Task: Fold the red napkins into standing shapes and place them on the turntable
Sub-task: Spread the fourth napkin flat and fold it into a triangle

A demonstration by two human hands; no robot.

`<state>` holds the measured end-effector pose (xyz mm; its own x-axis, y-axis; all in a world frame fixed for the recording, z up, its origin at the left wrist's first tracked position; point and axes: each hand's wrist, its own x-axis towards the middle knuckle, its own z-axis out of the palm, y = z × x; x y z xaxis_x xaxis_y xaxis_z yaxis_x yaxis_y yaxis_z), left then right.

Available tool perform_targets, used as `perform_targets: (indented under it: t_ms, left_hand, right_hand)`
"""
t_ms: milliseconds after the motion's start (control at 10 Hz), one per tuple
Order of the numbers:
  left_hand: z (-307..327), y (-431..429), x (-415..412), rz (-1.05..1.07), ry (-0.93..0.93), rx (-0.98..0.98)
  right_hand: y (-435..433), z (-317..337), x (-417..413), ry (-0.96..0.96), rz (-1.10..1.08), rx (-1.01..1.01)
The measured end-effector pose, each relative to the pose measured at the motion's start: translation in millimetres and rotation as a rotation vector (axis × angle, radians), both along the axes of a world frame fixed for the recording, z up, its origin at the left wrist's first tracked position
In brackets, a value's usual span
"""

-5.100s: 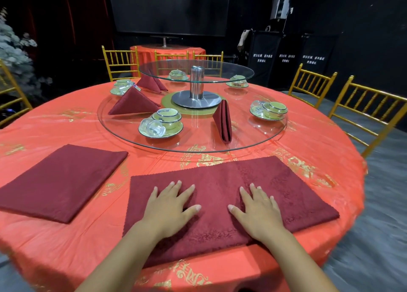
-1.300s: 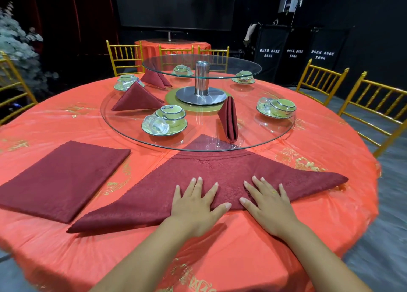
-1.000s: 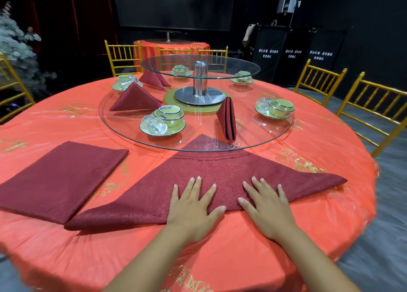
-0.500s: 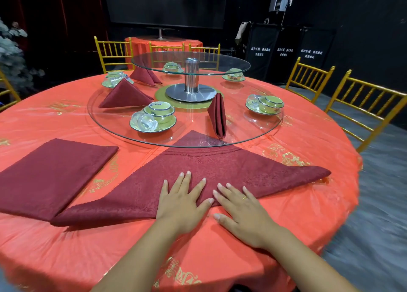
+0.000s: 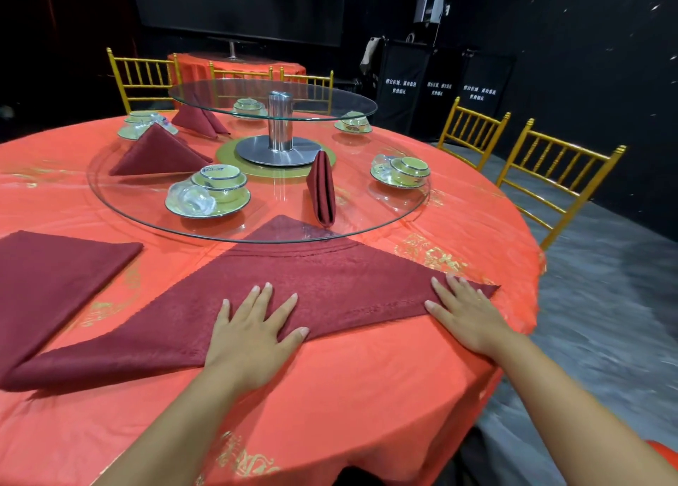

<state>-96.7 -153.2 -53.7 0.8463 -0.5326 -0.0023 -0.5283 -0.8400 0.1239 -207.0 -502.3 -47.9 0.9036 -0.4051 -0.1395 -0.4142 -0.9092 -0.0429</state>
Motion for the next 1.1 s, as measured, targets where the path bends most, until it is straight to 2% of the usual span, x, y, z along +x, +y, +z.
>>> perform_targets:
  t_ms: [200,300,400,600,700,800,1100]
  left_hand:
    - [0,0,0,0.004,-0.003,-0.001]
    - [0,0,0,0.002,-0.001,-0.003]
    - [-1,0,0,0.001,-0.003,0.0]
    - [-1,-1,1,0.005,0.003,-0.004]
    - [-1,-1,0,0.005,0.005,-0.008]
    - [0,0,-1,-0.002,-0.002,-0.004]
    - [3,8,1,-0.011,0.027,0.048]
  right_hand:
    - [-19,3,-2,-0.001,-0.094,0.027]
    - [-7,9,2,-0.009,-0.128,-0.027]
    - [27,16,8,-0.099,-0.061,-0.096]
    - [134,21,27,-0.25,0.309,0.058]
    - [170,14,37,-0.231,0.368,0.097]
    - [182,5,42,-0.157,0.33,0.109]
    - [181,-5,43,-0.157,0.315,0.083]
